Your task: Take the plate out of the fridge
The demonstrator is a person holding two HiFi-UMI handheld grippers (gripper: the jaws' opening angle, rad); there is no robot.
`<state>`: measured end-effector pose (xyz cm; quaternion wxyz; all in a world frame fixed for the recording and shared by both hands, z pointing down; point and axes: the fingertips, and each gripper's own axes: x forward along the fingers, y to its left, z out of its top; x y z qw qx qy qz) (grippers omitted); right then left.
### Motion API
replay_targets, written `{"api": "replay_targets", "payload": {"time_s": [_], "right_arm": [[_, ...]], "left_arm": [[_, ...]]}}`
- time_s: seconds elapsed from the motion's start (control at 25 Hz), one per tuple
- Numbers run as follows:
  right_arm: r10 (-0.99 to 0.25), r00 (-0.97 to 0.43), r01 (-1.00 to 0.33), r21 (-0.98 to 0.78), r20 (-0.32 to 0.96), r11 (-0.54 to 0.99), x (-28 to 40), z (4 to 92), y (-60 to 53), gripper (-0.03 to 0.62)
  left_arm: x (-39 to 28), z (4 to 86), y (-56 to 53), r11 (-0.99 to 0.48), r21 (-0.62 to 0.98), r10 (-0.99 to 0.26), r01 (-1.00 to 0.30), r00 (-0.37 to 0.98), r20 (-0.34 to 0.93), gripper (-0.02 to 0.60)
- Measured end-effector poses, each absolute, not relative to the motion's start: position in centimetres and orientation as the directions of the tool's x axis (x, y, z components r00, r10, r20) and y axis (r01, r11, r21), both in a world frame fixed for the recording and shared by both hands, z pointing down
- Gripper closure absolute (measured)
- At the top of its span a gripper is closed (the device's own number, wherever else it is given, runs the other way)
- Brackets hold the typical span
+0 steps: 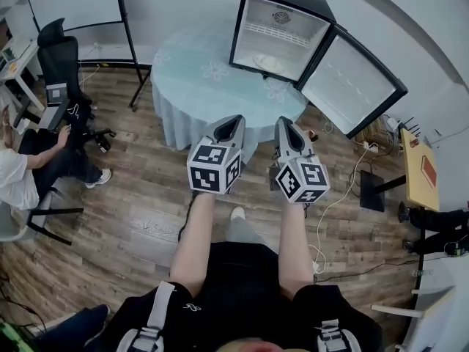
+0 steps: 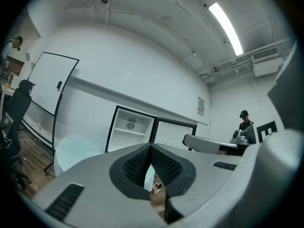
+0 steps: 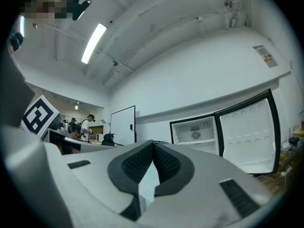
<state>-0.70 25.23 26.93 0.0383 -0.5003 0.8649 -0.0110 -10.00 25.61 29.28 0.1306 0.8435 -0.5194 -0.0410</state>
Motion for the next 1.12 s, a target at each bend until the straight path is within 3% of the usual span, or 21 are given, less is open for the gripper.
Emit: {"api": "replay_targets", "payload": {"time_s": [0.88, 1.12], "right_arm": [[-0.899, -0.438, -0.884, -0.176, -0.012, 0.433, 11.2, 33.9, -2.7, 0.594], [-0.876, -0.483, -0.863, -0.163, -0.015, 0.478, 12.2, 33.7, -10.1, 0.594]], "left_arm": [[-0.7, 34.8, -1.8, -0.413, 0.293, -0.888, -0.862, 0.453, 0.081, 0.581], [1.6, 35.0, -9.2, -0.399, 0.287, -0.893, -0.871, 0.44, 0.092, 0.581]]}}
